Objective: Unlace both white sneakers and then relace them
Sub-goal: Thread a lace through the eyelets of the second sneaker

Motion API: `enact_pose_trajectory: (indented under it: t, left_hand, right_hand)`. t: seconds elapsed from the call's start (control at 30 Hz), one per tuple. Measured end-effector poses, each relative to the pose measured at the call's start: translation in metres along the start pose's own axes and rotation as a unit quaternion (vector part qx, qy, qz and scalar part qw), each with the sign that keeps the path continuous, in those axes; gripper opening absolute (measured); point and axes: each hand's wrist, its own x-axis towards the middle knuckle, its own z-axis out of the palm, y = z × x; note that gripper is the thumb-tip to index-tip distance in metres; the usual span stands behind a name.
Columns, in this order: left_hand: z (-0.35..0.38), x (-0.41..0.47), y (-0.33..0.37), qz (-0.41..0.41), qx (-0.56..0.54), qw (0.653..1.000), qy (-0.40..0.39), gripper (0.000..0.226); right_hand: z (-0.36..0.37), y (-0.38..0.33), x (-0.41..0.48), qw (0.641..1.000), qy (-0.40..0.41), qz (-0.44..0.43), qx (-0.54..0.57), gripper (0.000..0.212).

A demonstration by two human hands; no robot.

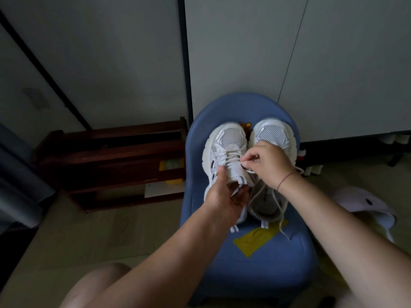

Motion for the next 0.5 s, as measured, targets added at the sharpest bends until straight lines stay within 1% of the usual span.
enact_pose_trajectory:
  t: [0.07, 0.2, 0.27, 0.4, 0.5]
  left_hand:
    - [-0.0006, -0.0001, 0.0008, 0.0, -0.003, 1.0, 0.003, 0.058]
    - [-0.0019, 0.0005, 0.0008, -0.005, 0.0, 1.0, -0.002, 0.057]
    - [-0.0018, 0.0014, 0.0015, -0.008, 0.001, 1.0, -0.004, 0.058]
    - [-0.0013, 0.001, 0.0007, -0.006, 0.001, 1.0, -0.01, 0.058]
    - [-0.0019, 0.0021, 0.0001, -0.004, 0.003, 1.0, -0.015, 0.057]
  right_hand:
    - [0.0014, -0.0001, -0.0001, 0.999, -0.002, 0.011, 0.04, 0.005]
    - [-0.0029, 0.003, -0.0004, 0.995, -0.038, 0.033, 0.083, 0.011]
    - [-0.0061, 0.0051, -0.0006, 0.996, -0.045, 0.039, 0.064, 0.012]
    - [-0.0066, 0.003, -0.0008, 0.999, -0.03, 0.013, -0.017, 0.001]
    - [-0.0022, 0.0005, -0.0016, 1.0, -0.013, 0.0, 0.009, 0.001]
